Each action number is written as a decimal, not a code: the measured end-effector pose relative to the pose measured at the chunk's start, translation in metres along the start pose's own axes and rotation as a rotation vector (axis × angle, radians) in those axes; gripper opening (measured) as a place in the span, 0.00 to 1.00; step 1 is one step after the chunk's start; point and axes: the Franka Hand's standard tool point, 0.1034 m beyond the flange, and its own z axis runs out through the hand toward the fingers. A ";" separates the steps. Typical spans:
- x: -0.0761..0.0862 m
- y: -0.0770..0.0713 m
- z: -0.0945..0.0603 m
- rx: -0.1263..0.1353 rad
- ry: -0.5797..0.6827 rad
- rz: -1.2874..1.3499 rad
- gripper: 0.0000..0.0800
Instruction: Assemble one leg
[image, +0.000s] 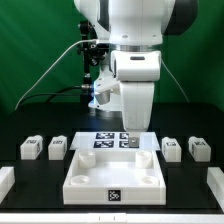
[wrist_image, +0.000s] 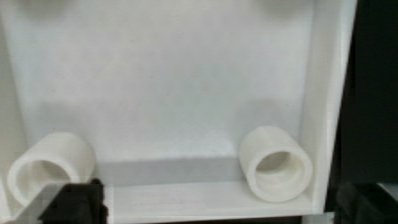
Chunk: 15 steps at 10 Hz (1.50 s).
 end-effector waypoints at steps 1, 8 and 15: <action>-0.001 0.000 0.000 0.001 0.000 0.001 0.81; -0.039 -0.041 0.071 0.034 0.025 -0.003 0.81; -0.039 -0.039 0.071 0.022 0.026 -0.001 0.08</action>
Offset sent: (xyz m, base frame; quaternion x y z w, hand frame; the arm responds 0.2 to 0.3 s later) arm -0.0542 -0.0333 -0.0532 0.0022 0.0012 -0.0689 0.9976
